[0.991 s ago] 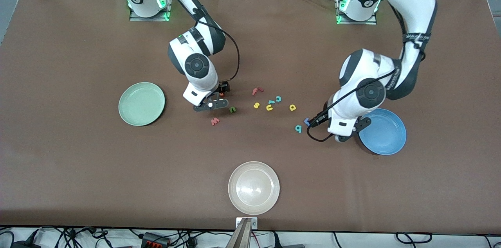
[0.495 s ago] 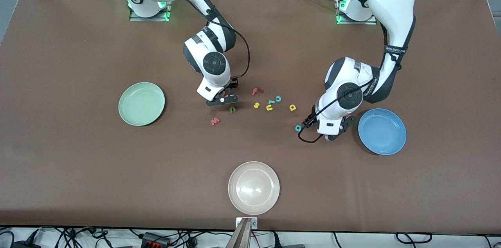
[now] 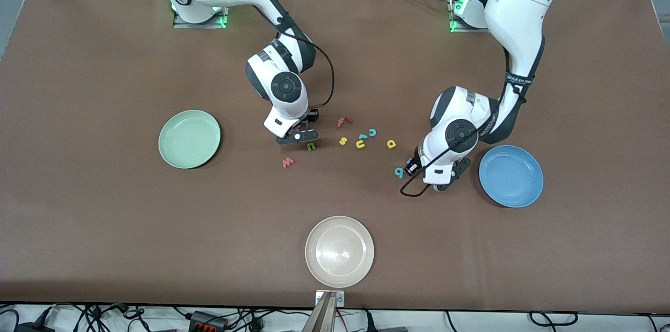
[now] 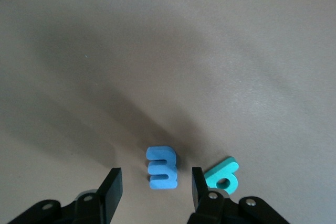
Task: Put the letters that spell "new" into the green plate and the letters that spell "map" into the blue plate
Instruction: 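Grasp the blue m with the left gripper while the right gripper grasps orange o, then drop the m on the blue plate while the right gripper drops o on green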
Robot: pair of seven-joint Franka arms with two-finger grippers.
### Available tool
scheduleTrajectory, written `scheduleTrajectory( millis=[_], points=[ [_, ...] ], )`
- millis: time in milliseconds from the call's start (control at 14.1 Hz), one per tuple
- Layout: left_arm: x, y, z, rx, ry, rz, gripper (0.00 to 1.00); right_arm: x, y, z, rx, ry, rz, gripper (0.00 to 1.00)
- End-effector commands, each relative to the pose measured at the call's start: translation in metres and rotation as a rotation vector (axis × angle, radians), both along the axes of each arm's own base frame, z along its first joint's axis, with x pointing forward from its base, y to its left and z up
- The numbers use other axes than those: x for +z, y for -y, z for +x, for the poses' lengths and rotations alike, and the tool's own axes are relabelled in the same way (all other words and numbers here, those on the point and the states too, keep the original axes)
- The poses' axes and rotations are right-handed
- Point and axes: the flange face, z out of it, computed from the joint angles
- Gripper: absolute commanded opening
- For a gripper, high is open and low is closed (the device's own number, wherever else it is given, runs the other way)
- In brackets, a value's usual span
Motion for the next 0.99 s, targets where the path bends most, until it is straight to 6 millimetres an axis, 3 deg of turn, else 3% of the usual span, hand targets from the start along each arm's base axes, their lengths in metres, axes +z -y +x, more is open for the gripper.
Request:
scheduleTrajectory(
  millis=[0,71,283,495,566,637,708,920],
  points=[
    [-0.004,0.000,0.001,0.021,0.009,-0.013,0.59,0.000,-0.004,0.002,-0.018,0.006,0.008,0.54],
    [-0.009,0.000,0.000,0.022,0.006,-0.012,0.58,0.000,-0.004,0.002,-0.019,0.006,0.008,0.46],
    [-0.010,0.000,-0.001,0.022,0.003,-0.011,0.48,0.002,0.000,0.005,-0.027,0.002,0.005,0.05],
    [-0.018,0.000,0.000,0.025,0.017,-0.015,0.46,0.047,0.014,0.026,-0.060,0.044,0.027,0.00],
    [-0.022,0.001,-0.002,0.024,0.017,-0.016,0.46,0.068,0.038,0.043,-0.094,0.049,0.021,0.00],
    [-0.022,0.000,-0.001,0.022,0.019,-0.016,0.39,0.085,0.063,0.055,-0.129,0.033,0.002,0.00],
    [-0.019,-0.002,0.001,0.016,0.023,-0.017,0.16,0.102,0.094,0.069,-0.175,0.020,-0.019,0.00],
    [-0.014,-0.005,0.003,0.012,0.023,-0.017,0.08,0.122,0.187,0.097,-0.255,-0.042,-0.084,0.00]
  ],
)
